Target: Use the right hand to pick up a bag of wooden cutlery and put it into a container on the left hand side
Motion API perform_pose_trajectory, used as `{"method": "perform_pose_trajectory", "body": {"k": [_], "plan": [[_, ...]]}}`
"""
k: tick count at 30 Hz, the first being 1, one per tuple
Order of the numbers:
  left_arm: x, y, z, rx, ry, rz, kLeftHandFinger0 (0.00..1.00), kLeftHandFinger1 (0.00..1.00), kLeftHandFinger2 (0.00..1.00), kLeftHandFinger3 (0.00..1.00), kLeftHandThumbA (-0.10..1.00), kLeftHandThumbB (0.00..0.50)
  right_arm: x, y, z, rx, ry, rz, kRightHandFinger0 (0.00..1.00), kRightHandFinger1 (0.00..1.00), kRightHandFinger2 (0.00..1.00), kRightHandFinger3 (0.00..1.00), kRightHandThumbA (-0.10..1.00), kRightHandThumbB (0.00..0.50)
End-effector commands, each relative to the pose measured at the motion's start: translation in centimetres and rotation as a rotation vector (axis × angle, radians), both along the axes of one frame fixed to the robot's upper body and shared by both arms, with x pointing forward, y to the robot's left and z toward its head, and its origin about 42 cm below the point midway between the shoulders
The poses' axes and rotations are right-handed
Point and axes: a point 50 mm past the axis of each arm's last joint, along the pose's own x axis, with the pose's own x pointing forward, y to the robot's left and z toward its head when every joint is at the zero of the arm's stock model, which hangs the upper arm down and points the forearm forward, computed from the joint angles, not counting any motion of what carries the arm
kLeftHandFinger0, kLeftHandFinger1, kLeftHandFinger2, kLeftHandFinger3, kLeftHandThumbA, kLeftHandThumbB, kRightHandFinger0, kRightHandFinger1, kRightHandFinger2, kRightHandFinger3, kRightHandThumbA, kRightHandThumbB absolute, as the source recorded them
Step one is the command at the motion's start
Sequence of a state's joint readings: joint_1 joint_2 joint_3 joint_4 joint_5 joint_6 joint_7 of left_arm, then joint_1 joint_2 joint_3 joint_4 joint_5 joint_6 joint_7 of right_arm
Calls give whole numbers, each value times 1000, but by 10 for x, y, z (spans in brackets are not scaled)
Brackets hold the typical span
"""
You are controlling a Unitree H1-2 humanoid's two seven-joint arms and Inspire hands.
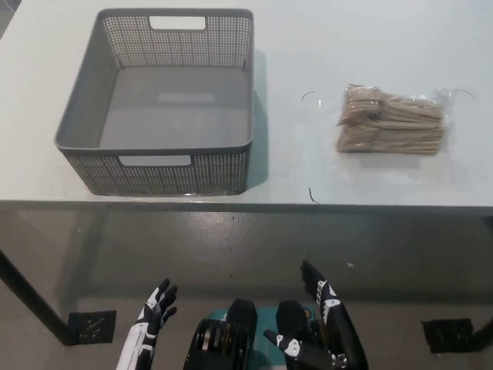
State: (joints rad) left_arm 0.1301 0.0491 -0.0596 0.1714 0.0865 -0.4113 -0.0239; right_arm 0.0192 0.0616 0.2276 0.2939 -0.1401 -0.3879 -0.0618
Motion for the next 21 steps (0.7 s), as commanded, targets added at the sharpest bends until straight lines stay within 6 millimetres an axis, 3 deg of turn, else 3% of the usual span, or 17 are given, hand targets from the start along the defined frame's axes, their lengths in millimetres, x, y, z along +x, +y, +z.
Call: {"method": "perform_pose_trajectory", "body": {"k": [1, 4, 11, 13, 14, 16, 18, 21], "plan": [[2, 1, 14, -2, -92, -55, 1000, 1000, 1000, 1000, 1000, 12, 1, -8, 25, 10, -159, -38, 1000, 1000, 1000, 1000, 983, 75], [2, 1, 16, -13, -94, -76, 1000, 1000, 1000, 1000, 1000, 31, -8, -20, 33, 33, -183, -70, 1000, 1000, 1000, 1000, 1000, 89], [1, 1, 20, -10, -87, -133, 1000, 1000, 1000, 1000, 1000, 78, -23, -57, 55, -49, -285, -173, 1000, 1000, 1000, 1000, 924, 114], [2, 1, 20, -3, -93, -148, 1000, 1000, 1000, 1000, 1000, 88, -20, -67, 68, -52, -331, -192, 1000, 1000, 1000, 1000, 849, 136], [3, 1, 21, 0, -97, -153, 1000, 1000, 1000, 1000, 1000, 91, -17, -71, 73, -83, -360, -201, 1000, 1000, 1000, 1000, 857, 153], [3, 1, 20, 1, -103, -161, 1000, 1000, 1000, 1000, 1000, 105, -11, -83, 90, -209, -390, -189, 1000, 1000, 1000, 1000, 956, 259], [3, 1, 22, -2, -101, -169, 1000, 1000, 1000, 1000, 1000, 126, -6, -94, 108, -304, -376, -158, 1000, 1000, 1000, 1000, 957, 327], [4, 0, 23, -11, -92, -184, 1000, 1000, 1000, 1000, 1000, 183, 3, -114, 136, -494, -417, -164, 1000, 1000, 1000, 1000, 977, 388]]}}
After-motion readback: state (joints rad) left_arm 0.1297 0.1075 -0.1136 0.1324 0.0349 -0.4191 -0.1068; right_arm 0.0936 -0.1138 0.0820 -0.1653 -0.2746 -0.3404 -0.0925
